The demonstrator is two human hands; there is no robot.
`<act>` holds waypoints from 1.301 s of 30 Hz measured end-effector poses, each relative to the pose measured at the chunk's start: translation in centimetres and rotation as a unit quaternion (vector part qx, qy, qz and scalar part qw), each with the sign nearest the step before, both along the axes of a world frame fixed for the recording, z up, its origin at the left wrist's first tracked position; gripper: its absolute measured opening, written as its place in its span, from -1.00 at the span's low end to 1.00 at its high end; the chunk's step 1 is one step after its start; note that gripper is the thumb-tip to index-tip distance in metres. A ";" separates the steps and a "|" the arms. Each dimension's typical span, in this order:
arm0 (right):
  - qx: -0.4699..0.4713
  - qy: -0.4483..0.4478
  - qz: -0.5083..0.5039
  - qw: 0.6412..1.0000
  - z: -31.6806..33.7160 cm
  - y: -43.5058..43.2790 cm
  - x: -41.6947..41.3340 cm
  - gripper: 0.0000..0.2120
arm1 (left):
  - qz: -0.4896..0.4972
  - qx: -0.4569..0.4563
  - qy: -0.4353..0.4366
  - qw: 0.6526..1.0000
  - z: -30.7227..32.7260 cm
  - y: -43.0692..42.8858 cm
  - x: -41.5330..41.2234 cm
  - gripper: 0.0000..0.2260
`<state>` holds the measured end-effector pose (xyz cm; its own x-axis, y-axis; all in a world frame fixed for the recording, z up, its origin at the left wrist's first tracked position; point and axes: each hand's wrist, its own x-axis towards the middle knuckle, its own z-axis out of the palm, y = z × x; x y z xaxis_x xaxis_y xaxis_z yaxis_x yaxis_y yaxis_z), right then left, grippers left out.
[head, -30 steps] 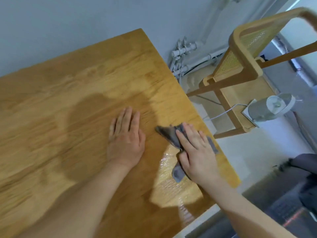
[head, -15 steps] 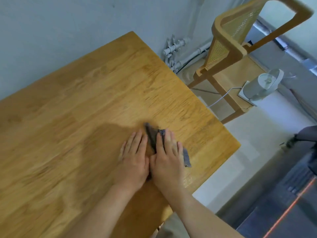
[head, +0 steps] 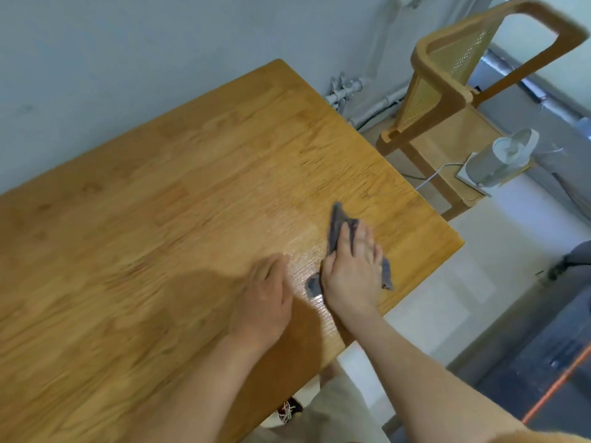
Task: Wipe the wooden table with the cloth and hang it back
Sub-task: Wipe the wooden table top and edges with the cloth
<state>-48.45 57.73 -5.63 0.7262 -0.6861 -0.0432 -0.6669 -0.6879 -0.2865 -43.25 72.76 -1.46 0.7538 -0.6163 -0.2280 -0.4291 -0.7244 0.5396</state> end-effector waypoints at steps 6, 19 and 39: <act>0.037 -0.011 0.333 0.942 0.4 9.4 -3.5 -0.48 | 0.013 0.009 -0.030 0.999 0.5 3.8 0.5 -0.66; 0.003 0.014 0.005 1.000 0.4 2.9 -4.2 -0.45 | -0.053 0.056 -0.016 0.997 0.0 4.6 -2.4 -0.58; -0.013 0.054 0.035 0.998 1.0 -13.7 -2.3 -0.42 | -0.039 0.036 -0.087 0.995 -1.4 -12.4 6.3 -0.74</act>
<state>-50.74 44.03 -4.63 0.7647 -0.6354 -0.1074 -0.6428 -0.7401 -0.1975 -36.98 60.41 -2.85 0.7363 -0.6613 -0.1434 -0.5679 -0.7192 0.4003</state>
